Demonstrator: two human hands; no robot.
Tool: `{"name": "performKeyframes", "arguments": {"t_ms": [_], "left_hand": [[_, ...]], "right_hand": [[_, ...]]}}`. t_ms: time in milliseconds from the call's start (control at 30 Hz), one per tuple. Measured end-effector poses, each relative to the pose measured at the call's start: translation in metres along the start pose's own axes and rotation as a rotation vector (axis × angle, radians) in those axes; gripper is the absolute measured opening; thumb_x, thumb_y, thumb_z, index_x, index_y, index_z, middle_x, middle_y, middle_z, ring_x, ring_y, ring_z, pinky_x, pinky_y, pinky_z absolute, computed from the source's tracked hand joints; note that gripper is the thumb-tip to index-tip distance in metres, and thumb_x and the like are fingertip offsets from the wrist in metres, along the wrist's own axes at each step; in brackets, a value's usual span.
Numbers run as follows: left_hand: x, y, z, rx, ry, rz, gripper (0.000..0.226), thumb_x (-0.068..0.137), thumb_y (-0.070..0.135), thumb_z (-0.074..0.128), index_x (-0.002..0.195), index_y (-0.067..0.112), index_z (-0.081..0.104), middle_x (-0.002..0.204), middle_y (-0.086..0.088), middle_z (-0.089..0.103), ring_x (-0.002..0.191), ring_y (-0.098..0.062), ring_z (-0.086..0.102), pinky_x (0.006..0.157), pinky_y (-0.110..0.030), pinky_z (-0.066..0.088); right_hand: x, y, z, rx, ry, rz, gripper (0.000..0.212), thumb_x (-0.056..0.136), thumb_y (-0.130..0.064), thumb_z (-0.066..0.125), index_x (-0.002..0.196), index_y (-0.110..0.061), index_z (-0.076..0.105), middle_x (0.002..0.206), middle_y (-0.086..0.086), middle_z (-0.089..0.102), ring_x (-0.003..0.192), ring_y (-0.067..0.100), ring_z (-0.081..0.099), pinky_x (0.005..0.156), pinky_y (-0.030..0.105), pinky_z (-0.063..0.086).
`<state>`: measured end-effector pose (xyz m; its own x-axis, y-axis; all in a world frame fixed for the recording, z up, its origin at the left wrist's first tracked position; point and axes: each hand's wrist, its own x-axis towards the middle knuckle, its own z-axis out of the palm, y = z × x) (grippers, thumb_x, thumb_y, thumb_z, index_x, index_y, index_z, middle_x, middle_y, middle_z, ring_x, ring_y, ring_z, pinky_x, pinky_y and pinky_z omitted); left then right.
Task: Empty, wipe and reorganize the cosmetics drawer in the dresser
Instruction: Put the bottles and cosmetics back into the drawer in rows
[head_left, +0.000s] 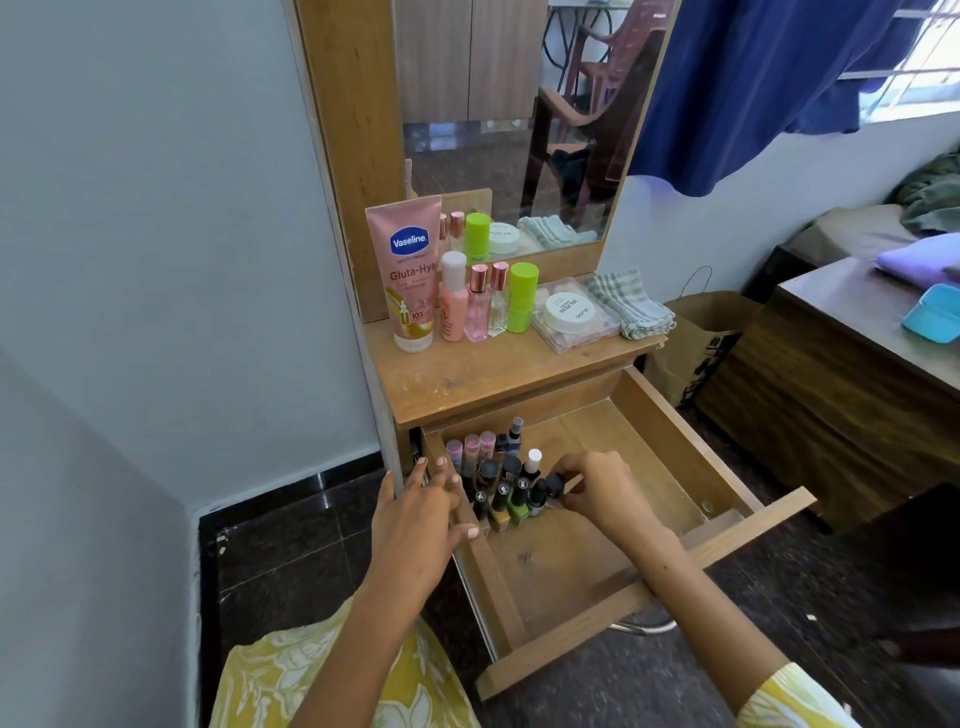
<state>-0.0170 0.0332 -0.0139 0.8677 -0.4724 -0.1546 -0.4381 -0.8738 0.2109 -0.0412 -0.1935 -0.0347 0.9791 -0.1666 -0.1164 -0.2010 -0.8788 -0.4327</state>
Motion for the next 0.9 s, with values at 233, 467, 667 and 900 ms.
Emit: {"name": "performKeyframes", "arguments": {"t_ms": [233,467,667,900], "left_hand": [[-0.0020,0.0002,-0.0009,-0.010,-0.009,-0.004,0.060,0.093,0.046,0.048,0.146,0.026,0.029,0.158,0.004,0.011,0.145,-0.017,0.004,0.116,-0.045,0.002],[-0.0019,0.0003,0.0004,-0.021,-0.005,-0.005,0.059,0.092,0.047,0.049,0.145,0.027,0.031,0.158,0.005,0.012,0.145,-0.016,0.005,0.116,-0.045,0.002],[-0.0023,-0.0011,0.0028,-0.024,0.003,-0.007,0.059,0.092,0.048,0.048,0.145,0.029,0.030,0.158,0.006,0.010,0.145,-0.016,0.004,0.116,-0.044,0.001],[-0.0024,-0.0017,0.0040,-0.033,0.004,-0.012,0.061,0.092,0.048,0.047,0.146,0.030,0.027,0.158,0.007,0.007,0.145,-0.015,0.002,0.116,-0.043,0.002]], "right_hand": [[0.0029,0.0020,0.0027,0.114,-0.037,0.029,0.022,0.076,-0.009,0.076,0.095,-0.017,0.072,0.099,-0.001,0.070,0.085,0.012,0.064,0.079,0.028,0.056],[0.0022,0.0026,0.0031,0.148,-0.024,0.011,0.020,0.075,-0.009,0.076,0.093,-0.014,0.071,0.097,0.001,0.070,0.089,0.010,0.064,0.080,0.022,0.054],[0.0040,0.0022,0.0073,0.158,-0.073,0.069,0.027,0.077,-0.006,0.074,0.103,-0.011,0.068,0.105,0.003,0.068,0.098,0.014,0.064,0.081,0.019,0.052],[0.0039,0.0050,0.0086,0.163,-0.077,0.099,0.033,0.073,0.001,0.074,0.103,-0.013,0.067,0.104,0.002,0.068,0.096,0.013,0.064,0.079,0.020,0.054]]}}
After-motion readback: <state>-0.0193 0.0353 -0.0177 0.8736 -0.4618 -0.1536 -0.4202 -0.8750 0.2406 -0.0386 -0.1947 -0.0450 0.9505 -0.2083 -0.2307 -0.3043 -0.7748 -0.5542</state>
